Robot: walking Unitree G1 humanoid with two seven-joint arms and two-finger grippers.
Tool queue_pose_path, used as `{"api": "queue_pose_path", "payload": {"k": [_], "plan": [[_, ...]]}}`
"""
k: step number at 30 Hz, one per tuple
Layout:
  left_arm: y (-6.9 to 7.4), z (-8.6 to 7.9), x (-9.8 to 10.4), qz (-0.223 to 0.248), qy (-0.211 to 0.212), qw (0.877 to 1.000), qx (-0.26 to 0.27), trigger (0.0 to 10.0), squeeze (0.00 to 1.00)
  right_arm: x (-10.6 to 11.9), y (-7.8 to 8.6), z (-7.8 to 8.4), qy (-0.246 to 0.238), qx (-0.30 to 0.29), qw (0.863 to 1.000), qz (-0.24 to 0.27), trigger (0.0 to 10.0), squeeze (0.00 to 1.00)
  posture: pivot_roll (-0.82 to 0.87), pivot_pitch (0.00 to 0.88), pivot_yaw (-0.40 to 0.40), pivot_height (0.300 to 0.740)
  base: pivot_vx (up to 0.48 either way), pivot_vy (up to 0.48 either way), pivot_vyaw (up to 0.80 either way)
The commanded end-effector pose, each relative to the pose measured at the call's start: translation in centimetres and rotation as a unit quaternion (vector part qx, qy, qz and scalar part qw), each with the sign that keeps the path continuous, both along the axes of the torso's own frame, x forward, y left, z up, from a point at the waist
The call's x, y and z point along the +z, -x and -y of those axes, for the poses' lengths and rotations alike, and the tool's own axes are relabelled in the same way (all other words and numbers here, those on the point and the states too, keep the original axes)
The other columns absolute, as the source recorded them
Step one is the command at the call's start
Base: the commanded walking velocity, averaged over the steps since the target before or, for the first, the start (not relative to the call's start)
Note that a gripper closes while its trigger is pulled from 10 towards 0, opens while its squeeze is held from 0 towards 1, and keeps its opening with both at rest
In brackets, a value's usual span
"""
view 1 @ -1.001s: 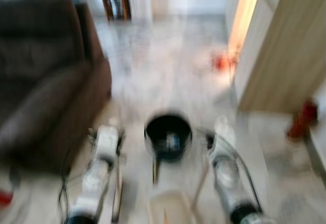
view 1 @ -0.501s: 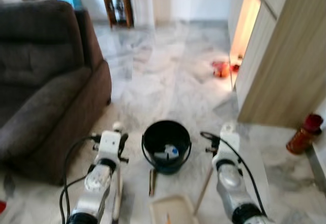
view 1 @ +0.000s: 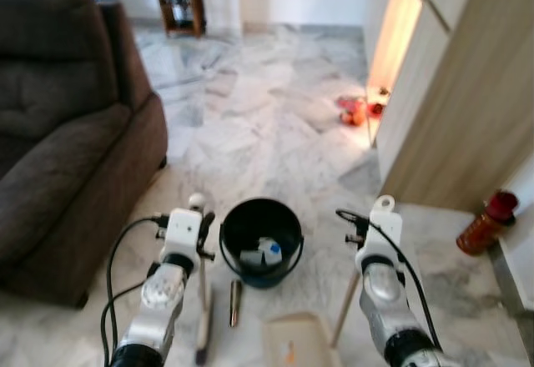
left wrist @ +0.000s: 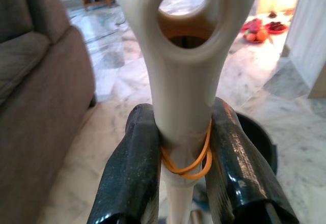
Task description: Sweep floor
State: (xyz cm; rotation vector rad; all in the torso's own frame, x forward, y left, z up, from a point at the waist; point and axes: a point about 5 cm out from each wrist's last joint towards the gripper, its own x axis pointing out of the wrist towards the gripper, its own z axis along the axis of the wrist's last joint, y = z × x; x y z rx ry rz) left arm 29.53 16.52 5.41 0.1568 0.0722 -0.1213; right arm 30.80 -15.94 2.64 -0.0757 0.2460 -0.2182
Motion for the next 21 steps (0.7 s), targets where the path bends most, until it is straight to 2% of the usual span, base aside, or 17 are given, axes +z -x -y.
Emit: {"api": "queue_pose_path", "payload": {"k": [1, 6, 12, 16, 21], "plan": [[-0.1, -0.1, 0.6, 0.010, -0.018, 1.000, -0.018, 10.0, 0.00, 0.3, -0.2, 0.4, -0.008, -0.021, 1.000, 0.007, 10.0, 0.00, 0.13, 0.000, 0.036, 0.740, 0.000, 0.000, 0.00], [0.3, -0.2, 0.6, 0.010, -0.039, 0.998, -0.037, 10.0, 0.00, 0.4, -0.1, 1.1, -0.010, -0.053, 0.998, 0.012, 10.0, 0.00, 0.12, 0.000, 0.036, 0.740, 0.000, 0.000, 0.00], [0.8, -0.6, 0.5, 0.004, -0.072, 0.994, -0.079, 10.0, 0.00, 0.3, 0.3, 2.6, -0.018, -0.131, 0.991, 0.011, 10.0, 0.00, 0.13, 0.000, 0.035, 0.740, 0.000, 0.000, 0.00], [1.0, -0.6, 0.5, 0.004, -0.094, 0.991, -0.097, 10.0, 0.00, 0.3, 0.5, 3.3, -0.018, -0.159, 0.987, 0.012, 10.0, 0.00, 0.13, 0.000, 0.035, 0.740, 0.000, 0.000, 0.00], [1.1, -0.9, 0.6, 0.003, -0.106, 0.989, -0.104, 10.0, 0.00, 0.5, 0.5, 3.5, -0.058, -0.188, 0.980, 0.028, 10.0, 0.00, 0.14, 0.000, 0.034, 0.740, 0.000, 0.000, 0.00]]}}
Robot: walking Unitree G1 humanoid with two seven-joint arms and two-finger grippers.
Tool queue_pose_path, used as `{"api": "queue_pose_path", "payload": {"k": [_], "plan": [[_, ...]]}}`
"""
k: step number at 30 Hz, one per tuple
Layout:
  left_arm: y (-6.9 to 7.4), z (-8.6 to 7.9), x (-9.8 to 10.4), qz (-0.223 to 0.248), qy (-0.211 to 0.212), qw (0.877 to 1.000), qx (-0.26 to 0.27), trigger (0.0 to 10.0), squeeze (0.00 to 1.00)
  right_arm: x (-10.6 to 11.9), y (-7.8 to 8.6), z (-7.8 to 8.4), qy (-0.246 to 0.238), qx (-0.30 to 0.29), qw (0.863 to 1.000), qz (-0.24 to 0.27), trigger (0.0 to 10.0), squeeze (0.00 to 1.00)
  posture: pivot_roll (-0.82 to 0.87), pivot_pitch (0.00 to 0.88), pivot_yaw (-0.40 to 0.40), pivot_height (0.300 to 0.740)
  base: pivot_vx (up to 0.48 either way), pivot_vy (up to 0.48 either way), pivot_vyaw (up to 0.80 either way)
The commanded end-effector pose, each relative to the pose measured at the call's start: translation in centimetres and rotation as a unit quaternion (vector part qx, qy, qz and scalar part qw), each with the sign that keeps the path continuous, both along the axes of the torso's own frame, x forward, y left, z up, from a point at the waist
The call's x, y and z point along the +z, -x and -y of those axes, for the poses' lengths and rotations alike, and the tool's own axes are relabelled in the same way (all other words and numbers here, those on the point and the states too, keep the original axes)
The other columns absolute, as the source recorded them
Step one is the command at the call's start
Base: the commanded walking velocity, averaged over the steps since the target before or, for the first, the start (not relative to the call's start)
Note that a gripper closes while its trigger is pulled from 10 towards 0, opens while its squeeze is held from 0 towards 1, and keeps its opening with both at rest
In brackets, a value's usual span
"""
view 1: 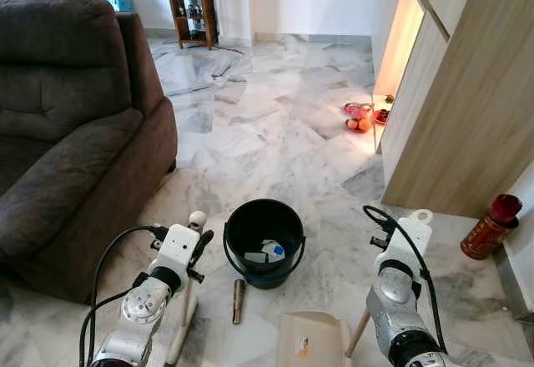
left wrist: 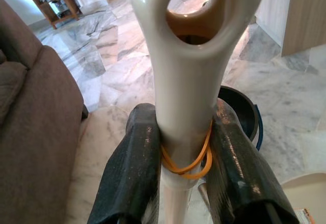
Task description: Sweep floor
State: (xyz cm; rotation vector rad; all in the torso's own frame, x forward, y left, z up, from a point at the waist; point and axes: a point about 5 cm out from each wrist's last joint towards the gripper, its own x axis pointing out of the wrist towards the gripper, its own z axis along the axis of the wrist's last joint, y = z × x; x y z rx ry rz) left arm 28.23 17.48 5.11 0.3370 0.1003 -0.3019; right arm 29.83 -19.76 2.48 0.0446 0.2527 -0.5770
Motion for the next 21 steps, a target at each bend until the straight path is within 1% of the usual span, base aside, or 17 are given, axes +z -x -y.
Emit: {"api": "queue_pose_path", "payload": {"k": [1, 3, 6, 9, 12, 21], "plan": [[-0.2, 0.1, 0.9, 0.020, -0.017, 1.000, -0.014, 10.0, 0.00, 0.6, -0.5, -0.4, -0.018, -0.005, 1.000, 0.024, 10.0, 0.00, 0.14, 0.000, 0.034, 0.740, 0.000, 0.000, 0.00], [-0.2, 0.1, 1.0, 0.023, -0.021, 0.999, -0.016, 10.0, 0.00, 0.7, -0.6, -0.7, -0.035, 0.005, 0.999, 0.033, 10.0, 0.00, 0.14, 0.000, 0.033, 0.740, 0.000, 0.000, 0.00], [-0.1, 0.2, 1.0, 0.025, -0.031, 0.999, -0.023, 10.0, 0.00, 0.6, -0.8, -1.7, -0.064, 0.037, 0.996, 0.047, 10.0, 0.00, 0.14, 0.000, 0.032, 0.740, 0.000, 0.000, 0.00], [-0.1, 0.2, 1.0, 0.026, -0.030, 0.999, -0.022, 10.0, 0.00, 0.6, -0.8, -2.1, -0.062, 0.050, 0.996, 0.051, 10.0, 0.00, 0.14, 0.000, 0.031, 0.740, 0.000, 0.000, 0.00], [-0.1, 0.3, 1.0, 0.027, -0.030, 0.999, -0.022, 10.0, 0.00, 0.3, -0.7, -2.5, -0.058, 0.064, 0.995, 0.043, 10.0, 0.00, 0.14, 0.000, 0.029, 0.740, 0.000, 0.000, 0.00], [0.1, 0.5, 0.9, 0.028, -0.033, 0.999, -0.025, 10.0, 0.00, 0.9, -0.9, -2.4, -0.042, 0.071, 0.995, 0.062, 10.0, 0.00, 0.15, 0.000, 0.028, 0.740, 0.000, 0.000, 0.00]]}}
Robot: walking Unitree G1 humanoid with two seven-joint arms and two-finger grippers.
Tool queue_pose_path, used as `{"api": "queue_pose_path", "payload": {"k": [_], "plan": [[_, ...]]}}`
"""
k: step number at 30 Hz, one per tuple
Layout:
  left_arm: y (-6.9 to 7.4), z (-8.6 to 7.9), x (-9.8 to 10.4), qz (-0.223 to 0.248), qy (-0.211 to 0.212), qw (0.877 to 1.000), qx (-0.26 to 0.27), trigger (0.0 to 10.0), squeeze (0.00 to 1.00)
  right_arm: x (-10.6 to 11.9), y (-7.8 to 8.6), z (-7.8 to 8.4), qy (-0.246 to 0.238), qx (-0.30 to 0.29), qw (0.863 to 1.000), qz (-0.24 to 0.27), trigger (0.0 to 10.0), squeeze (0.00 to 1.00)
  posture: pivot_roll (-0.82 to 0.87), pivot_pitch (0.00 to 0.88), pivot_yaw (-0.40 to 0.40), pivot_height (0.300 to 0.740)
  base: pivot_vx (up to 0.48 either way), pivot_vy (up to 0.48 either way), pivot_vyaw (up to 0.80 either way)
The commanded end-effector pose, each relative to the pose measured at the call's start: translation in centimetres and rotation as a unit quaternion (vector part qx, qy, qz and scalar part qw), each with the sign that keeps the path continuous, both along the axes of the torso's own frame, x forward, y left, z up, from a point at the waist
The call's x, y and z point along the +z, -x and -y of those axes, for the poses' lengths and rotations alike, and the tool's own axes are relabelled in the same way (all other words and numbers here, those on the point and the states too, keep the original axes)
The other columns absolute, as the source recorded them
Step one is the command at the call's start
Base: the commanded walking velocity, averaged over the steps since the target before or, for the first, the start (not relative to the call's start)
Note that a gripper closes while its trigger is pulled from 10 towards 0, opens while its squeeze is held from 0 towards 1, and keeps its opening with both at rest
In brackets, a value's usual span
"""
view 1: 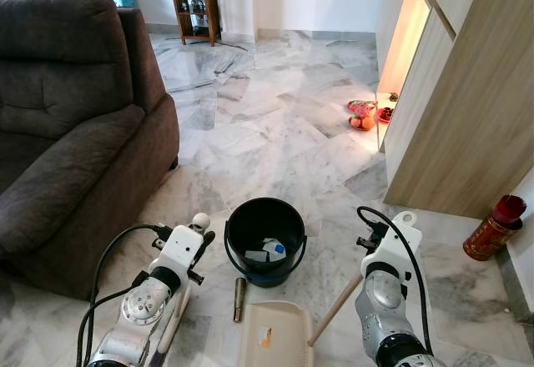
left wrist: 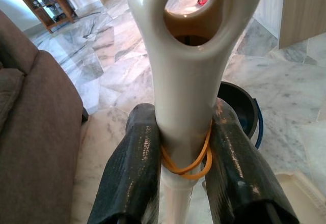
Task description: Sweep floor
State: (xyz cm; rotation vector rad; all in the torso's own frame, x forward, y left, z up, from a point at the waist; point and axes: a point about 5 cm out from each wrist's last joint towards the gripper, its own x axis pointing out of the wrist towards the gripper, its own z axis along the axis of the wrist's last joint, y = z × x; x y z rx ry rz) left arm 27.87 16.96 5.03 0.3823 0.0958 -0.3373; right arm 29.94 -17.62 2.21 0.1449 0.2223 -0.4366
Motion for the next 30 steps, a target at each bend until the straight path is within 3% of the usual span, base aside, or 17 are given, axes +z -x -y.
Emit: {"api": "queue_pose_path", "payload": {"k": [1, 9, 18, 30], "plan": [[-0.24, -0.07, 0.96, 0.026, -0.012, 1.000, -0.006, 10.0, 0.00, 1.27, -0.83, -0.20, 0.009, 0.005, 0.999, 0.035, 10.0, 0.00, 0.15, 0.000, 0.029, 0.740, 0.000, 0.000, 0.00], [-0.21, -0.10, 1.00, 0.029, -0.015, 0.999, -0.007, 10.0, 0.00, 1.59, -0.92, -0.40, 0.010, 0.007, 0.999, 0.050, 10.0, 0.00, 0.15, 0.000, 0.032, 0.740, 0.000, 0.000, 0.00], [-0.03, 0.22, 0.90, 0.030, -0.017, 0.999, -0.018, 10.0, 0.00, 1.38, -0.68, -0.96, 0.057, 0.039, 0.997, 0.046, 10.0, 0.00, 0.15, 0.000, 0.036, 0.740, 0.000, 0.000, 0.00], [0.13, 0.27, 0.88, 0.030, -0.024, 0.999, -0.027, 10.0, 0.00, 1.40, -0.61, -0.32, 0.087, 0.033, 0.995, 0.041, 10.0, 0.00, 0.16, 0.000, 0.042, 0.740, 0.000, 0.000, 0.00]]}}
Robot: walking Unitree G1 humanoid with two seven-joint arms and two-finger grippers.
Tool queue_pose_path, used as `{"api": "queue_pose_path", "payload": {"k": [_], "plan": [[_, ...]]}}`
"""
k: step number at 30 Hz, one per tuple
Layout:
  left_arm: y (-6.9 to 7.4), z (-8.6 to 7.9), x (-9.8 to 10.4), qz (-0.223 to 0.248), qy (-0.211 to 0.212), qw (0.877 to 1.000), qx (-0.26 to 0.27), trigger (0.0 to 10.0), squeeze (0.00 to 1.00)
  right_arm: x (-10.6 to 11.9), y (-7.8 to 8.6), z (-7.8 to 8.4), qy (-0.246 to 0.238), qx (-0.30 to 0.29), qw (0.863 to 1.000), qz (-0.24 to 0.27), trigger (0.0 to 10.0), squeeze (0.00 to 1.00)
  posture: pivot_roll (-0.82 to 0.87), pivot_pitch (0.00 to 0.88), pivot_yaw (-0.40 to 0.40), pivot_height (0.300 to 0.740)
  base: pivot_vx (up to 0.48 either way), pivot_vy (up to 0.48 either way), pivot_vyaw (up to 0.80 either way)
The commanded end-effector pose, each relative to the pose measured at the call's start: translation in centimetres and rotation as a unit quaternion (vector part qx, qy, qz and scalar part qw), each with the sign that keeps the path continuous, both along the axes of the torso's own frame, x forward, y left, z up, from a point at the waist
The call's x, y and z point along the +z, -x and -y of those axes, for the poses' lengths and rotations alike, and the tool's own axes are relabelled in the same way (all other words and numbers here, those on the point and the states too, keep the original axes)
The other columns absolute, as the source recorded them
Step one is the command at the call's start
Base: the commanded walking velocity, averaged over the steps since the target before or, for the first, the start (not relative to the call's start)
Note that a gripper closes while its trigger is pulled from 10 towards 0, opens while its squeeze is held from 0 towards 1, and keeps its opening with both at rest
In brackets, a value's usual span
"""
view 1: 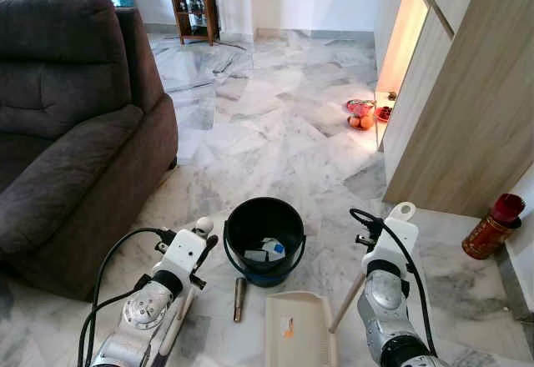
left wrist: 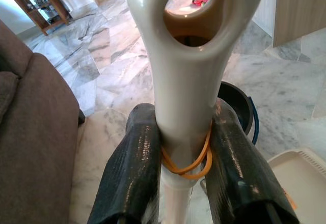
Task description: Sweep floor
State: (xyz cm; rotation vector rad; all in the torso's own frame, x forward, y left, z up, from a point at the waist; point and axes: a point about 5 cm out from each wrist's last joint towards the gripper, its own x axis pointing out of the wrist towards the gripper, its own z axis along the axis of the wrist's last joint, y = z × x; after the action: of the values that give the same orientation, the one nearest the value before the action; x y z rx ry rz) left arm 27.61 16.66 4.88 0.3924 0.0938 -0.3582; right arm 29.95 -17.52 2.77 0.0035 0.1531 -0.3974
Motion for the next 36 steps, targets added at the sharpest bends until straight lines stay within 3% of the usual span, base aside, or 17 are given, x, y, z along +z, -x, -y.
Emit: {"api": "queue_pose_path", "payload": {"k": [1, 20, 36], "plan": [[-0.1, 0.0, 1.0, 0.030, -0.020, 0.999, -0.017, 10.0, 0.00, 0.9, -0.6, -0.2, 0.015, 0.009, 1.000, 0.019, 10.0, 0.00, 0.16, 0.000, 0.042, 0.740, 0.000, 0.000, 0.00], [0.0, 0.2, 1.0, 0.027, -0.029, 0.999, -0.032, 10.0, 0.00, -1.3, 0.8, -0.1, 0.018, 0.011, 0.999, -0.042, 10.0, 0.00, 0.16, 0.000, 0.040, 0.740, 0.000, 0.000, 0.00], [-0.1, 0.6, 0.8, 0.009, -0.033, 0.998, -0.054, 10.0, 0.00, -3.6, 1.6, 0.2, 0.021, 0.042, 0.985, -0.165, 10.0, 0.00, 0.15, 0.000, 0.031, 0.740, 0.000, 0.000, 0.00]]}}
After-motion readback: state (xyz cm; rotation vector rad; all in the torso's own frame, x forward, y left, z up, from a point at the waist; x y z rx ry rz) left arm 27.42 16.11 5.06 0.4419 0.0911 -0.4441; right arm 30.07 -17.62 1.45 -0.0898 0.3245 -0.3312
